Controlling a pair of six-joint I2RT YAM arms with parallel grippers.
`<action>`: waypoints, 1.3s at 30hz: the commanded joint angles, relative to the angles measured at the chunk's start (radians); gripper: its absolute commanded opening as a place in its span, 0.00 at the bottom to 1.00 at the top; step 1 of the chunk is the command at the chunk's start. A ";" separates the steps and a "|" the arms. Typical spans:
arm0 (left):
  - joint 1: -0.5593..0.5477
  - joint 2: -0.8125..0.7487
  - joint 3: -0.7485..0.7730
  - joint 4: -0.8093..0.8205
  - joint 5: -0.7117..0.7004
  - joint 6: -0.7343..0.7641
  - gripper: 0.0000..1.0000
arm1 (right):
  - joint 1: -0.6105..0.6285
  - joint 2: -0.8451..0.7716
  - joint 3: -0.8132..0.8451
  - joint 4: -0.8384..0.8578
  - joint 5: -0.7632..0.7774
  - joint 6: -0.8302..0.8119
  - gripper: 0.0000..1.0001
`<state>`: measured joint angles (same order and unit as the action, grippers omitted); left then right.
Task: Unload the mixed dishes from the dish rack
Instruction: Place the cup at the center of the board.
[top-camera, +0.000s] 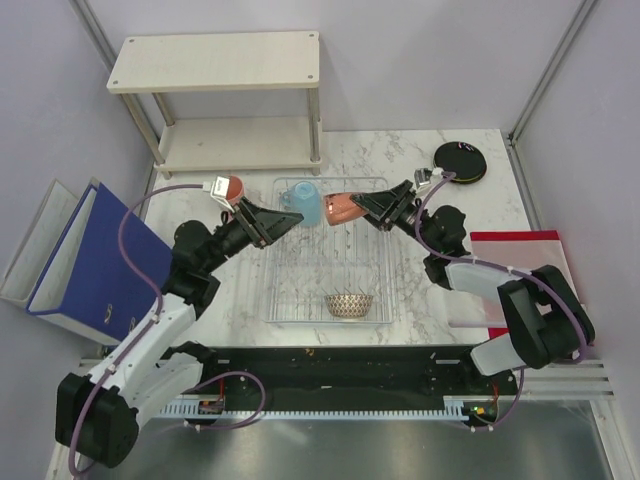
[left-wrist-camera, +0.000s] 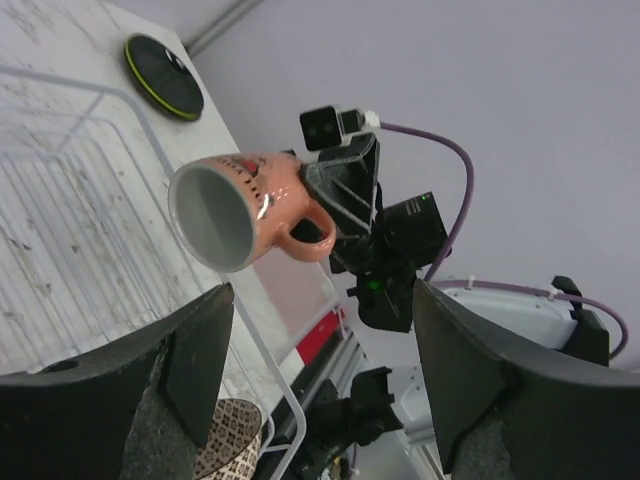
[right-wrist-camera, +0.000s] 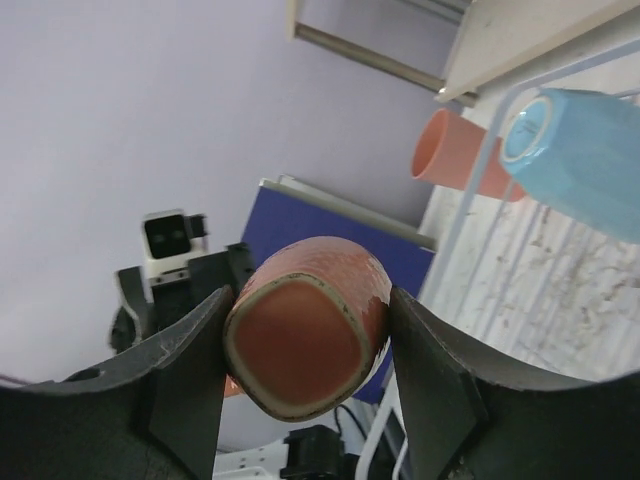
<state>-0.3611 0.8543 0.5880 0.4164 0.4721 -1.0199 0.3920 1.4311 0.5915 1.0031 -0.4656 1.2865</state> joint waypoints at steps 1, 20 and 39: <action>0.004 0.063 -0.045 0.262 0.181 -0.152 0.78 | 0.001 0.083 -0.012 0.515 -0.070 0.235 0.00; -0.053 0.229 0.004 0.311 0.142 -0.109 0.76 | 0.111 0.203 0.067 0.551 -0.076 0.209 0.00; -0.053 0.103 -0.013 0.188 0.112 -0.057 0.76 | 0.113 0.011 0.099 0.299 -0.091 0.040 0.00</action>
<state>-0.4129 0.9466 0.5629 0.6506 0.6048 -1.1202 0.4927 1.4799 0.6445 1.2049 -0.5323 1.3411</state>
